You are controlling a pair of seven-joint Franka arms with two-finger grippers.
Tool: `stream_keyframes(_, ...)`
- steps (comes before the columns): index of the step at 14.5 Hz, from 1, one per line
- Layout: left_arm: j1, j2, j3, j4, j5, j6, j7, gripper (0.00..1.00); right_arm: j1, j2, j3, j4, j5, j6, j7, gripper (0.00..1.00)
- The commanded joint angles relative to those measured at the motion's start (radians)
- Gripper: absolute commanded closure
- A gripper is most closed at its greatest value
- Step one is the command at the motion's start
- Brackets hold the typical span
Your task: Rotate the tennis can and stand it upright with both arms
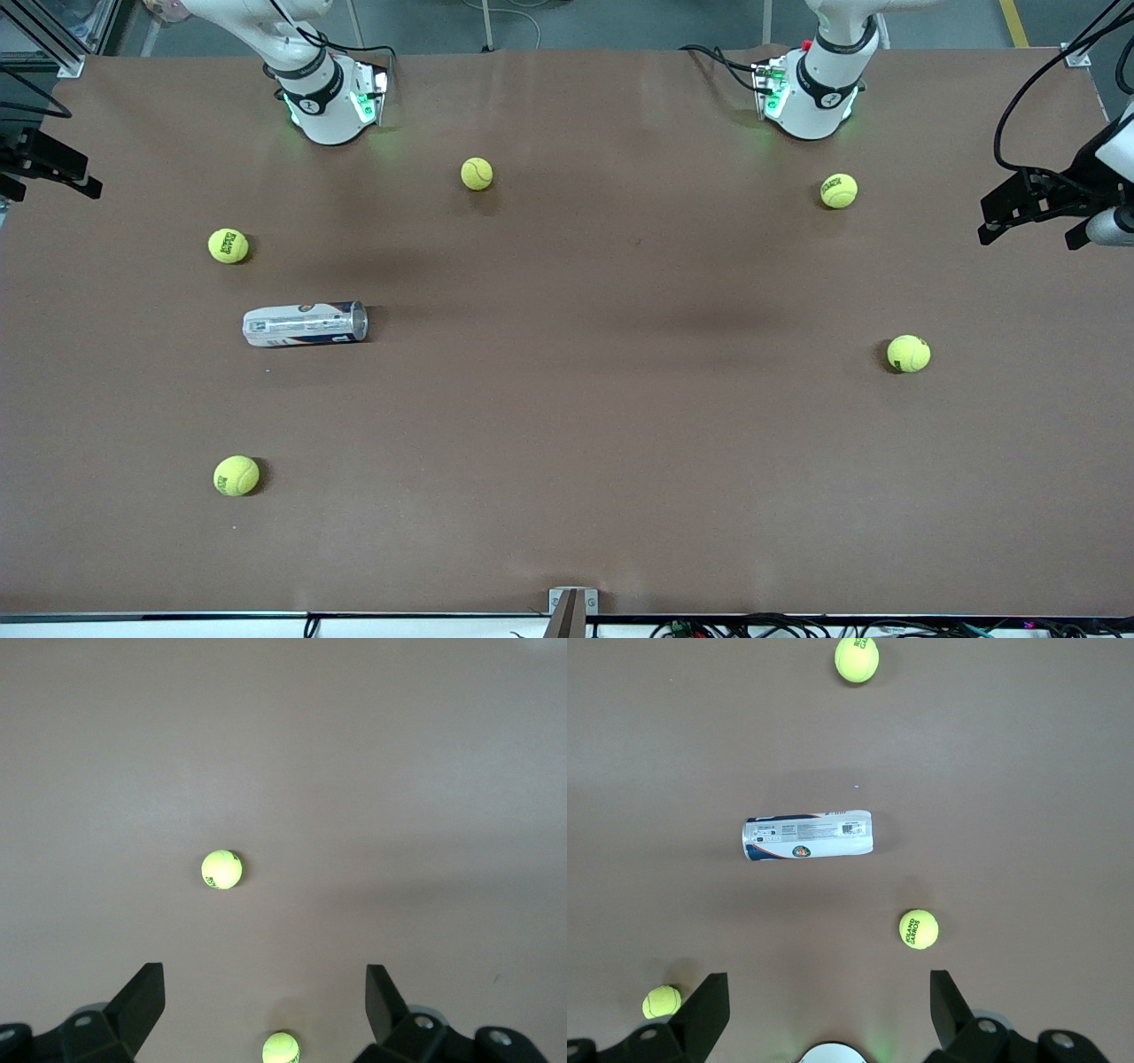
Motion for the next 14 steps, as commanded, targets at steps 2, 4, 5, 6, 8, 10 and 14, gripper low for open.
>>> stream_keyframes(2, -0.002, 0.013, -0.004, 0.029, 0.024, -0.013, -0.004, 0.0, -0.009, -0.039, 0.021, -0.031, -0.006, 0.021, 0.004, 0.0)
stream_keyframes(4, -0.005, 0.013, -0.005, 0.03, 0.029, -0.013, -0.009, 0.0, -0.007, -0.039, 0.021, -0.031, -0.02, 0.032, 0.0, 0.0)
stream_keyframes(5, -0.007, 0.015, -0.005, 0.03, 0.033, -0.013, -0.012, 0.0, -0.007, -0.041, 0.021, -0.031, -0.021, 0.032, 0.0, 0.0)
stream_keyframes(6, -0.007, 0.015, -0.005, 0.029, 0.033, -0.013, -0.012, 0.0, -0.004, -0.041, 0.021, -0.031, -0.023, 0.035, 0.0, 0.0)
stream_keyframes(8, -0.005, 0.015, -0.005, 0.029, 0.033, -0.013, -0.015, 0.0, -0.004, -0.039, 0.021, -0.031, -0.023, 0.035, -0.002, 0.0)
stream_keyframes(10, -0.002, 0.013, -0.005, 0.029, 0.033, -0.013, -0.017, 0.0, -0.004, -0.038, 0.021, -0.029, -0.024, 0.029, -0.003, 0.0)
stream_keyframes(14, -0.002, 0.013, -0.004, 0.027, 0.033, -0.012, -0.017, 0.0, 0.014, -0.035, 0.021, -0.028, -0.079, 0.026, -0.002, 0.0)
